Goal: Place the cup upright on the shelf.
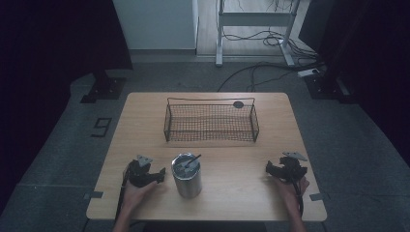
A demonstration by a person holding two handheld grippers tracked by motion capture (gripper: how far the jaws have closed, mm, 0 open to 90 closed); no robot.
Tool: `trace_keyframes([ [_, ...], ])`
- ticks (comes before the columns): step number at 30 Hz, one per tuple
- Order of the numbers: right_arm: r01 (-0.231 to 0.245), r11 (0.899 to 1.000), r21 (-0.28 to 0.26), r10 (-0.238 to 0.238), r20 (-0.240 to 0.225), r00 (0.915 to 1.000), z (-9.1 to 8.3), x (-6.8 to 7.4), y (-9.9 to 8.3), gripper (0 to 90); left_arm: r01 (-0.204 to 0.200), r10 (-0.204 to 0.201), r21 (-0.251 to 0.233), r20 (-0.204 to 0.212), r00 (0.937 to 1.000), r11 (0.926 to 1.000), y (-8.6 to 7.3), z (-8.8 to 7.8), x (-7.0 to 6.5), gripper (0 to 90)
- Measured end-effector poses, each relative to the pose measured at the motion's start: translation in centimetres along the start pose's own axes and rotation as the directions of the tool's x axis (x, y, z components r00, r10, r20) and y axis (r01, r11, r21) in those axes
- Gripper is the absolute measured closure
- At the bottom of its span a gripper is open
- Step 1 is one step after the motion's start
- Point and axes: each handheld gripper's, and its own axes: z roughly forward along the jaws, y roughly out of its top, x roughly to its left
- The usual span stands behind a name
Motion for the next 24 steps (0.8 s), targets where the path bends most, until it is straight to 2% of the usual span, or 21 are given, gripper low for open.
trace_keyframes([
  [3, 0.000, 1.000, 0.000, 0.000, 0.000, 1.0000, 0.0, 0.0, 0.0, 4.6, 0.016, -0.015, -0.038, 0.031, 0.9994, 0.9991, 0.3, -1.3, 0.1, 14.7],
  [8, 0.001, 1.000, 0.000, -0.001, -0.002, 1.0000, 0.0, 0.0, 0.0, 4.6, 0.018, -0.014, -0.062, 0.064, 0.9979, 0.9979, 0.4, -2.4, 0.0, 14.4],
  [10, 0.001, 1.000, 0.000, -0.001, -0.002, 1.0000, 0.0, 0.0, 0.0, 4.7, 0.007, -0.002, -0.075, 0.063, 0.9980, 0.9972, 0.5, -2.9, -0.2, 14.3],
  [15, 0.001, 1.000, 0.000, -0.001, -0.002, 1.0000, 0.0, 0.0, 0.0, 4.7, -0.005, 0.015, -0.109, 0.095, 0.9954, 0.9940, 0.8, -4.4, -0.6, 13.1],
  [21, 0.000, 1.000, 0.000, 0.000, -0.002, 1.0000, 0.0, 0.0, 0.0, 4.7, -0.018, 0.039, -0.144, 0.140, 0.9893, 0.9894, 0.9, -6.0, -1.2, 11.6],
  [24, 0.000, 1.000, 0.000, 0.000, -0.002, 1.0000, 0.0, 0.0, 0.0, 4.7, -0.027, 0.050, -0.155, 0.147, 0.9879, 0.9875, 0.9, -6.4, -1.4, 11.0],
])
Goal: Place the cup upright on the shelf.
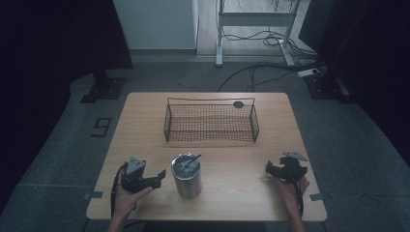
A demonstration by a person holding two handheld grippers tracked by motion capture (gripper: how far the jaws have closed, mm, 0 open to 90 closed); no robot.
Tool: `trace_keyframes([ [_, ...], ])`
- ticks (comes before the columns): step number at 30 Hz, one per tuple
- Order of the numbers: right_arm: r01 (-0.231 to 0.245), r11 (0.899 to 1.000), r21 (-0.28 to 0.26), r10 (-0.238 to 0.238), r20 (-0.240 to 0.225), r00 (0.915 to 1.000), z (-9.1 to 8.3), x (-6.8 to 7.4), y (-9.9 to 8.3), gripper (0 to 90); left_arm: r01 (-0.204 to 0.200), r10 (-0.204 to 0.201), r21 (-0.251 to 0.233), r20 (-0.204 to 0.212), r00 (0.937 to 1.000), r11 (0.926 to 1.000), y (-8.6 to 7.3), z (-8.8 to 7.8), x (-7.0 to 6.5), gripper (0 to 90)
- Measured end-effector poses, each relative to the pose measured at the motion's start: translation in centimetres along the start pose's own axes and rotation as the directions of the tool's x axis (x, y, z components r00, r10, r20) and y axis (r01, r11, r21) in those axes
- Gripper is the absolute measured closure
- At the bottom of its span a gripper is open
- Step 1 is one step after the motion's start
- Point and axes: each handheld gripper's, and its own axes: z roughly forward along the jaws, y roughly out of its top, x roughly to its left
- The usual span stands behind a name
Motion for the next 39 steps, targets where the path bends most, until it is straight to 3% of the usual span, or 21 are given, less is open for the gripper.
trace_keyframes([
  [9, 0.000, 1.000, 0.000, 0.000, 0.000, 1.0000, 0.0, 0.0, 0.0, 4.7, -0.015, 0.017, -0.027, 0.088, 0.9960, 0.9995, 0.1, -1.4, -0.9, 7.8],
  [15, 0.000, 1.000, 0.000, 0.000, 0.000, 1.0000, 0.0, 0.0, 0.0, 4.7, -0.036, 0.041, -0.037, 0.151, 0.9877, 0.9986, 0.4, -2.0, -1.8, 5.6],
  [20, 0.000, 1.000, 0.000, 0.000, 0.000, 1.0000, 0.0, 0.0, 0.0, 4.7, -0.049, 0.055, -0.036, 0.176, 0.9829, 0.9982, 0.5, -2.0, -2.3, 5.3],
  [26, 0.000, 1.000, 0.000, 0.000, 0.000, 1.0000, 0.0, 0.0, 0.0, 4.7, -0.077, 0.081, -0.029, 0.220, 0.9721, 0.9966, 0.5, -1.7, -3.3, 3.0],
  [27, 0.000, 1.000, 0.000, 0.000, 0.001, 1.0000, 0.0, 0.0, 0.0, 4.7, -0.089, 0.092, -0.025, 0.238, 0.9668, 0.9957, 0.5, -1.6, -3.7, 2.3],
  [39, 0.001, 1.000, 0.000, -0.001, 0.001, 1.0000, 0.0, 0.0, 0.0, 4.7, -0.130, 0.131, -0.022, 0.271, 0.9536, 0.9913, 0.8, -1.0, -5.8, 2.1],
])
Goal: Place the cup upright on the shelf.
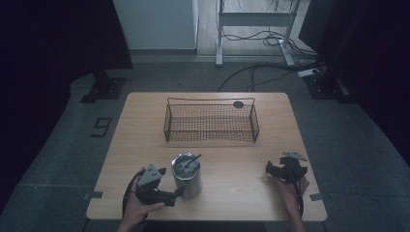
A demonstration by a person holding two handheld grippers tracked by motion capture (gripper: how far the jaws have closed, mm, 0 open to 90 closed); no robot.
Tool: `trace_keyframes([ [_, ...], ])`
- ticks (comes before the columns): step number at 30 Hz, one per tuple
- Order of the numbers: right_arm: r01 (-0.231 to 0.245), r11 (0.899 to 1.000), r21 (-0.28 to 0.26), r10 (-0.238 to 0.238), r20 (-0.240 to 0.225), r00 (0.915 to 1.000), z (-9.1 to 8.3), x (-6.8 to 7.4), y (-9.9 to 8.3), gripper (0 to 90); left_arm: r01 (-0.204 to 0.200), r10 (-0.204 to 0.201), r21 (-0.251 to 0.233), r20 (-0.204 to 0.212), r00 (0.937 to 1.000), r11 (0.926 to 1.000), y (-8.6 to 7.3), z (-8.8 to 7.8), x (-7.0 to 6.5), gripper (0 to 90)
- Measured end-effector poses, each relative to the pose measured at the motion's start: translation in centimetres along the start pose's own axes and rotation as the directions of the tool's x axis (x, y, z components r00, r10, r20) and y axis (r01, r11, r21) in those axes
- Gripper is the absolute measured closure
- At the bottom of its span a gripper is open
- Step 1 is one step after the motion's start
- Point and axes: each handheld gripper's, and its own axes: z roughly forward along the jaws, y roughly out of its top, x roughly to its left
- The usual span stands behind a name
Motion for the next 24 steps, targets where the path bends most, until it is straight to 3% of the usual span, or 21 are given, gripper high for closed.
trace_keyframes([
  [9, 0.000, 1.000, 0.000, 0.000, 0.000, 1.0000, 0.0, 0.0, 0.0, 4.7, -0.032, 0.032, 0.024, 0.007, 0.9995, 0.9992, 0.6, 1.9, -0.8, 1.6],
  [24, 0.000, 1.000, 0.000, 0.000, 0.000, 1.0000, 0.0, 0.0, 0.0, 4.7, -0.021, 0.022, 0.018, -0.012, 0.9997, 0.9996, 1.6, 4.4, -0.9, 0.6],
])
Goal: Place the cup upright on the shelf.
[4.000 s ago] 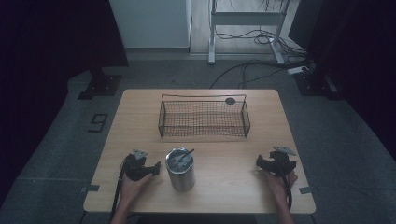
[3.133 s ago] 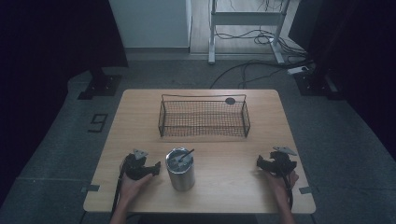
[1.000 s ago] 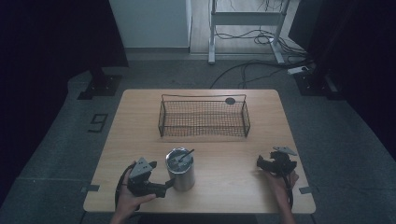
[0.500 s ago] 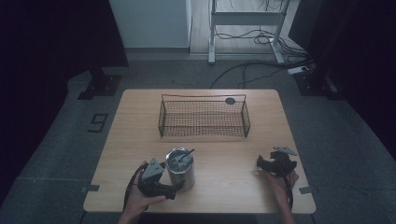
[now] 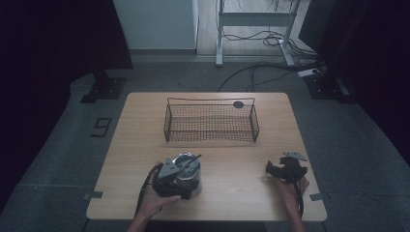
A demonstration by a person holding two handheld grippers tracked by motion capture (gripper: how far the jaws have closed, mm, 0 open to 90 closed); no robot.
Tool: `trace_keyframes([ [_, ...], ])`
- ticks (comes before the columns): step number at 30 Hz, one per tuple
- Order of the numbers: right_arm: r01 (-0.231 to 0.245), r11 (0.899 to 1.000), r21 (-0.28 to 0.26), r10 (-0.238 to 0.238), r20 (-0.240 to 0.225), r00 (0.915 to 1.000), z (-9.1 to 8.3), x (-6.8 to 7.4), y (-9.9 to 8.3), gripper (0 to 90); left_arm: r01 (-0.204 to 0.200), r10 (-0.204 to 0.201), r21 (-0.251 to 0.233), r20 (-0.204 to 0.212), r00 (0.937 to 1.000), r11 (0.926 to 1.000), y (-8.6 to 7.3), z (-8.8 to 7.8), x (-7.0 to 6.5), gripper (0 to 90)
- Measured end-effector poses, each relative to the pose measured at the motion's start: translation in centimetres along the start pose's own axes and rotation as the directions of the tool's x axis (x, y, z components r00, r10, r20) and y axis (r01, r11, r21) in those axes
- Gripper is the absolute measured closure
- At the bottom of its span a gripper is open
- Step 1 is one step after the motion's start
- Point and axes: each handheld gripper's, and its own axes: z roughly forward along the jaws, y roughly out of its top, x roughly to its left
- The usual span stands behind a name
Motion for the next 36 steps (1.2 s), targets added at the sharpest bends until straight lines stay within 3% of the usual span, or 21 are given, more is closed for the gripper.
trace_keyframes([
  [18, 0.000, 1.000, 0.000, 0.000, 0.000, 1.0000, 0.0, 0.0, 0.0, 4.7, -0.044, 0.042, -0.055, -0.036, 0.9985, 0.9975, -0.4, 0.0, -0.3, 3.2],
  [24, -0.004, 1.000, 0.000, 0.004, 0.003, 1.0000, 0.0, 0.0, 0.0, 5.6, -0.013, 0.011, -0.067, -0.024, 0.9997, 0.9977, -0.4, -0.4, -0.1, 3.5],
  [36, -0.003, 1.000, -0.002, 0.003, 0.002, 1.0000, -0.1, 0.0, 0.0, 6.3, 0.022, -0.029, -0.098, -0.066, 0.9974, 0.9949, 1.0, -1.0, -0.2, 3.6],
])
